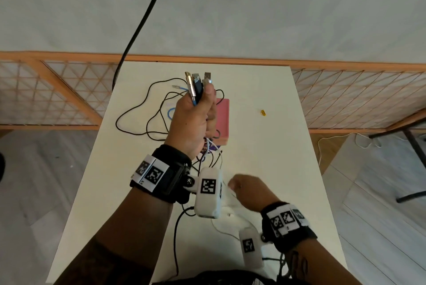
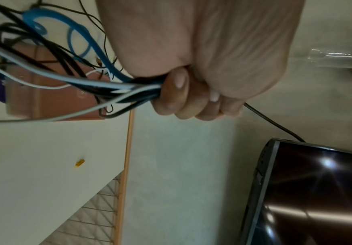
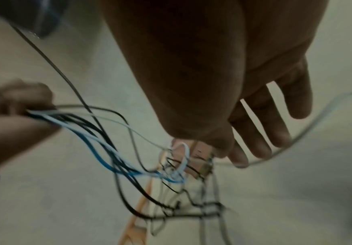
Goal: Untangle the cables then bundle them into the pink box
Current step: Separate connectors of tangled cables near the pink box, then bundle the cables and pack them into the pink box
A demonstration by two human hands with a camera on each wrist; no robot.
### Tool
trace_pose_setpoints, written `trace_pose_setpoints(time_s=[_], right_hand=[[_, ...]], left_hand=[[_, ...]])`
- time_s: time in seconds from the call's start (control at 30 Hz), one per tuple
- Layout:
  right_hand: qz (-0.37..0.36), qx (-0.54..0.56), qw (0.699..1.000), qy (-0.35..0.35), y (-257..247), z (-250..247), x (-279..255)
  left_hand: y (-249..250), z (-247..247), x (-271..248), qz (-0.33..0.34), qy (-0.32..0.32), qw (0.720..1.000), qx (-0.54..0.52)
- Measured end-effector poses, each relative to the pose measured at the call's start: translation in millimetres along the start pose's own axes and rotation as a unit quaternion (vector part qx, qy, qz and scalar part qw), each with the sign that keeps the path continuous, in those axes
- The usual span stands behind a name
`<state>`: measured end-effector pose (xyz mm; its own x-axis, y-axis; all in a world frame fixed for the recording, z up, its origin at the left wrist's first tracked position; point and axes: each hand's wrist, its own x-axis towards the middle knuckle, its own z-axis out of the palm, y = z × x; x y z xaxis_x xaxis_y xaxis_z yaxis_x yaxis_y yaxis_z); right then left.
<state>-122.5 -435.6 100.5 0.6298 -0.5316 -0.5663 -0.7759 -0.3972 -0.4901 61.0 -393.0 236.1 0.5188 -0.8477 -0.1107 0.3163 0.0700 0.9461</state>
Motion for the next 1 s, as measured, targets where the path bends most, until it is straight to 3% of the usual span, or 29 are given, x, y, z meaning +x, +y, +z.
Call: trace_pose_setpoints(time_s=[0.07,0.13,0.3,0.37,0.47,0.57,0.63,0.67,0.7,0.77,0.8,0.83,0.93,1.0], right_hand=[[-0.017,0.071,0.991,0.113,-17,-25,1],[-0.077,0.176,0.959,0.206,-39,-50,-5],[-0.225,0.261,0.93,0.126,-75,-55,-22],[-0.239,0.269,0.921,0.15,-75,-36,-22],[-0.178,0.275,0.931,0.159,-65,-10,-17],[-0.084,0.188,0.977,0.053,-43,-3,-10],[-0.094,0.157,0.98,0.078,-42,-19,-14],[-0.127,0.194,0.966,0.111,-47,-33,-17],[-0.168,0.283,0.935,0.135,-58,-50,-24],[-0.261,0.472,0.833,0.119,-81,-84,-34],[-0.296,0.492,0.811,0.116,-94,-99,-38],[-0.316,0.46,0.821,0.121,-104,-108,-42],[-0.321,0.291,0.889,0.15,-120,-116,-46],[-0.318,0.239,0.897,0.19,-120,-110,-45]], left_hand=[[-5,-1,-4,-0.004,-0.002,1.0,0.008],[-8,-2,-7,-0.002,-0.002,1.0,0.01],[0,-5,-4,0.008,0.013,1.0,-0.023],[4,-8,-1,0.009,0.014,0.999,-0.031],[10,-12,0,0.021,0.004,0.999,-0.025],[14,-15,-1,0.024,-0.011,1.0,-0.002],[12,-18,-3,0.019,-0.02,0.998,0.049],[8,-20,-6,0.016,-0.025,0.997,0.078],[3,-21,-9,0.012,-0.034,0.994,0.1],[-8,-18,-16,-0.001,-0.06,0.99,0.127],[-13,-16,-20,-0.004,-0.074,0.987,0.14],[-18,-13,-23,-0.004,-0.081,0.984,0.16],[-26,-7,-30,0.0,-0.098,0.974,0.205],[-27,-7,-32,0.002,-0.107,0.972,0.21]])
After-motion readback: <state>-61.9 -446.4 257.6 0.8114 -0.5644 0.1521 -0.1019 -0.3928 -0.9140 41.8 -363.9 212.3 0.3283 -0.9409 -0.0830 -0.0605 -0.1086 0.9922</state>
